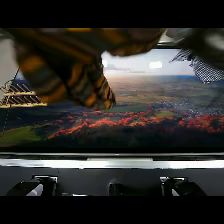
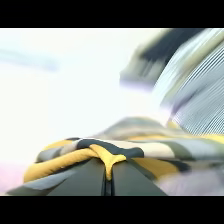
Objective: Fold the clothes and pants, and hang the long-sleeved shirts on hangers.
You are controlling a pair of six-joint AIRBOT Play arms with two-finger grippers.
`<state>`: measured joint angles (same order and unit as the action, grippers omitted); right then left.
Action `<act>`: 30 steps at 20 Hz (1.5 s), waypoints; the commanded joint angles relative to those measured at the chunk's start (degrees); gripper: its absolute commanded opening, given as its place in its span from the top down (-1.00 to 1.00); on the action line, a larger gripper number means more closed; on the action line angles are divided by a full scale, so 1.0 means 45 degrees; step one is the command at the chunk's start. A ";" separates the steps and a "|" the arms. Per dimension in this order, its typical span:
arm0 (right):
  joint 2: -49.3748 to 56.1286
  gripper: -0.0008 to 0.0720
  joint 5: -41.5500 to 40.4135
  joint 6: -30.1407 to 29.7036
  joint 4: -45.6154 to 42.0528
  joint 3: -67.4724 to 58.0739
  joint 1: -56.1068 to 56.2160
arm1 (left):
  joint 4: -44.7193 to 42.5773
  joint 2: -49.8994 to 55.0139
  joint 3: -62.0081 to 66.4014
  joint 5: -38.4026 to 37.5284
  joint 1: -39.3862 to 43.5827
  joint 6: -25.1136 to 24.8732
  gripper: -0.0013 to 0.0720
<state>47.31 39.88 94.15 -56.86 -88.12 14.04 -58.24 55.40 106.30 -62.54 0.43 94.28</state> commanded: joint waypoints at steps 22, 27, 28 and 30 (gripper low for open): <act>0.4585 0.92 0.8451 0.1719 -0.6717 0.0189 -0.0117 | 0.1472 0.4857 -0.6533 0.1792 0.2132 0.0675 0.91; 0.8296 0.92 0.6523 0.2132 -0.6470 0.0593 -0.0117 | 0.1481 0.7970 -0.6533 0.2016 0.2924 0.0680 0.91; 0.8689 0.91 0.6348 0.2288 -0.6475 0.0593 -0.0117 | 0.1486 0.8043 -0.6528 0.2045 0.2939 0.0685 0.91; 0.8956 0.73 0.6139 0.2278 -0.6489 0.0593 -0.0121 | 0.1481 0.7936 -0.6377 0.1996 0.2715 0.0690 0.22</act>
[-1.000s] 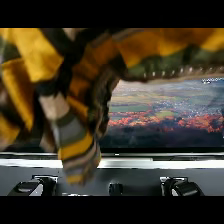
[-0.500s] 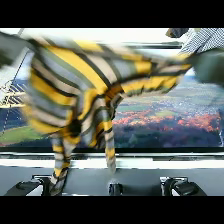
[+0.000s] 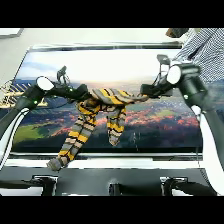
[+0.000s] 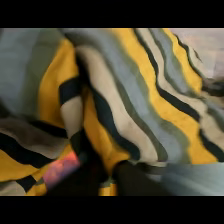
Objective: Fold the clothes and pants, and hang the long-sleeved shirts on hangers.
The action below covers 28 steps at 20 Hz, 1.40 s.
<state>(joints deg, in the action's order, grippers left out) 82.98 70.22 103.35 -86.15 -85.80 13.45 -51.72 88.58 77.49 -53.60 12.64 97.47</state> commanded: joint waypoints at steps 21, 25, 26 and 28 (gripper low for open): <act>0.0641 -0.58 -0.4090 -0.4741 1.1064 0.7495 0.0719 | -0.0733 -0.4201 -0.6373 -0.1875 -0.5566 -0.2919 -1.00; 0.1277 -0.55 -0.5406 -0.4736 1.1978 0.7495 0.1598 | -0.0733 -0.4182 -0.6373 -0.1549 -0.5566 -0.2919 -1.00; 0.1282 -0.38 -0.5532 -0.4741 1.1997 0.7495 0.1666 | -0.0733 -0.4148 -0.6377 -0.1549 -0.5561 -0.2919 -1.00; 0.1185 0.92 -0.5299 -0.4891 1.1914 0.7427 0.1603 | -0.0729 -0.3983 -0.6377 -0.1545 -0.5440 -0.3060 -1.00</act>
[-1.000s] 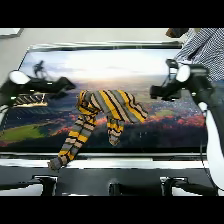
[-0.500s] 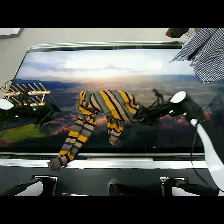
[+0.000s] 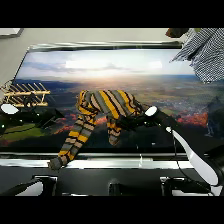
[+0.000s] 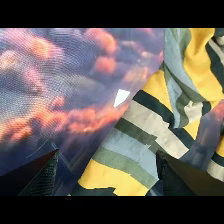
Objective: Fold the clothes and pants, and hang the long-sleeved shirts on hangers.
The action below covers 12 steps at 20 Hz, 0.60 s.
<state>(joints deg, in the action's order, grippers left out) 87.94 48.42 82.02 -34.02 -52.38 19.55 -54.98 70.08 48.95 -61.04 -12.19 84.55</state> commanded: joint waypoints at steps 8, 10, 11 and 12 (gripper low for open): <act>-0.2390 0.91 0.0291 0.1443 -0.1593 -0.0063 -0.0092 | 0.0986 0.2263 -0.0029 0.1020 0.2249 -0.0792 -1.00; -0.2851 0.91 0.0505 0.1443 -0.1598 -0.0063 -0.0092 | 0.1248 0.2647 -0.0029 0.1676 0.2817 -0.0797 -1.00; -0.3036 0.91 0.0568 0.1443 -0.1598 -0.0063 -0.0092 | 0.1375 0.2764 -0.0029 0.2001 0.3050 -0.0797 -1.00; -0.3201 0.91 0.0602 0.1443 -0.1598 -0.0063 -0.0092 | 0.1379 0.2841 -0.0029 0.2263 0.3249 -0.0792 -1.00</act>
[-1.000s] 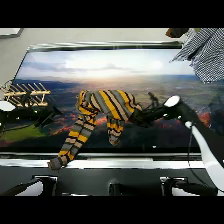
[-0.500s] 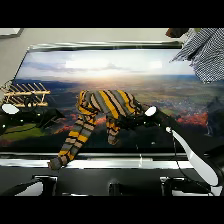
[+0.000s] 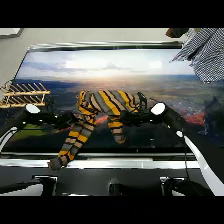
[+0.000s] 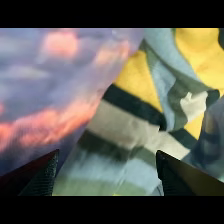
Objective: Fold the clothes and pants, and hang the long-sleeved shirts on hangers.
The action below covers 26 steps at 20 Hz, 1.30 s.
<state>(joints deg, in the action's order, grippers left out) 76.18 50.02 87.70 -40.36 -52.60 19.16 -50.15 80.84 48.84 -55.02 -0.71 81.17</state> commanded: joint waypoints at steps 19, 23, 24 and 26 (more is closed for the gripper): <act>-0.2934 0.91 0.0894 0.2642 -0.4449 -1.3916 -0.5217 | 0.0340 -0.3983 1.1710 -0.0287 -0.2798 -0.0039 0.91; -0.5333 0.91 0.1413 0.2657 -0.7150 -1.4838 -0.6144 | -0.0102 -0.6596 1.2245 -0.0175 -0.3997 0.0889 0.91; -0.6033 0.91 0.1656 0.2662 -0.7995 -1.4838 -0.6144 | -0.0631 -0.7276 1.2245 -0.0228 -0.4235 0.1302 0.91; -0.7189 0.91 0.2195 0.2671 -0.9156 -1.4838 -0.6144 | -0.1768 -0.8398 1.2240 -0.0379 -0.4430 0.1734 0.91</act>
<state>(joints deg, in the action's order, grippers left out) 50.85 56.60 99.44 -71.53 -117.62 -7.27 -52.25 50.28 102.54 -56.25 -18.28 85.25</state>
